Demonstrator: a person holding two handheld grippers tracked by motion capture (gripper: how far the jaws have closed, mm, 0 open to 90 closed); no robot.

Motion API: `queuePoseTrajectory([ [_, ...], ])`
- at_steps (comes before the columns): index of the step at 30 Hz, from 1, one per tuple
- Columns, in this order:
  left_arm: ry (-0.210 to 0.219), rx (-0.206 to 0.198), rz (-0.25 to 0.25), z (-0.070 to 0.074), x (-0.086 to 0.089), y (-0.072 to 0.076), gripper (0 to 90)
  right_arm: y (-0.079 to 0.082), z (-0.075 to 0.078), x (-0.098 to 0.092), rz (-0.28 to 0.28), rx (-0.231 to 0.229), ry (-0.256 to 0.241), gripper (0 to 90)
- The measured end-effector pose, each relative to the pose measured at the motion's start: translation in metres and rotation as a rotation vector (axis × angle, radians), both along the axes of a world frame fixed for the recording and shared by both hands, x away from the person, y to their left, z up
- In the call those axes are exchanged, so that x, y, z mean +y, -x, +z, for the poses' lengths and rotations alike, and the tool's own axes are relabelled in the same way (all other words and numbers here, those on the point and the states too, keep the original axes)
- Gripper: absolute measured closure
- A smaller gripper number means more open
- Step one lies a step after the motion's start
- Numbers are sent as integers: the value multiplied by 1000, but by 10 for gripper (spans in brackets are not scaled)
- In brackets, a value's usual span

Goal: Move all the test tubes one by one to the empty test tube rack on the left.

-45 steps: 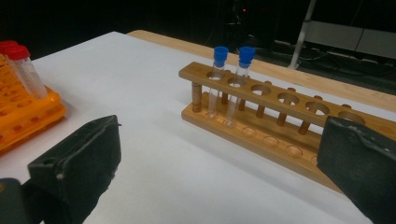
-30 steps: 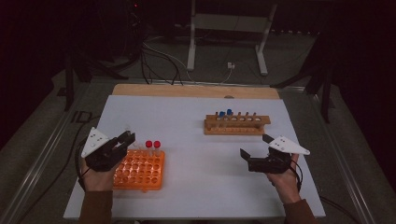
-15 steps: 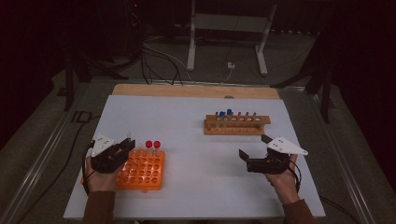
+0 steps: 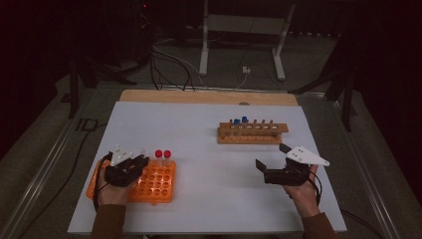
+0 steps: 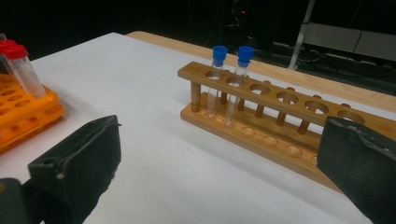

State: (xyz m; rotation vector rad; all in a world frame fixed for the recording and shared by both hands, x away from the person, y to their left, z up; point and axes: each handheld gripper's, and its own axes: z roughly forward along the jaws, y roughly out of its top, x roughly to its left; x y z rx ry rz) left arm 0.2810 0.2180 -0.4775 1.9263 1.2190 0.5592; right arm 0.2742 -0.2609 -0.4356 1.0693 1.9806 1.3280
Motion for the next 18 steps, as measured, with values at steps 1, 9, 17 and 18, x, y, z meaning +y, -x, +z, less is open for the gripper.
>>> queuePoseTrajectory([
  [1,-3,5,1,0,0,0,770,0,0,0,-1,1,-1,1],
  [9,-46,34,-15,-2,-2,2,773,0,-1,1,2,2,2,1],
  [17,-55,35,-16,-4,-3,2,769,-1,-4,4,10,9,8,1],
  [18,-45,34,-15,-4,-2,2,764,-1,-4,4,10,9,8,1],
])
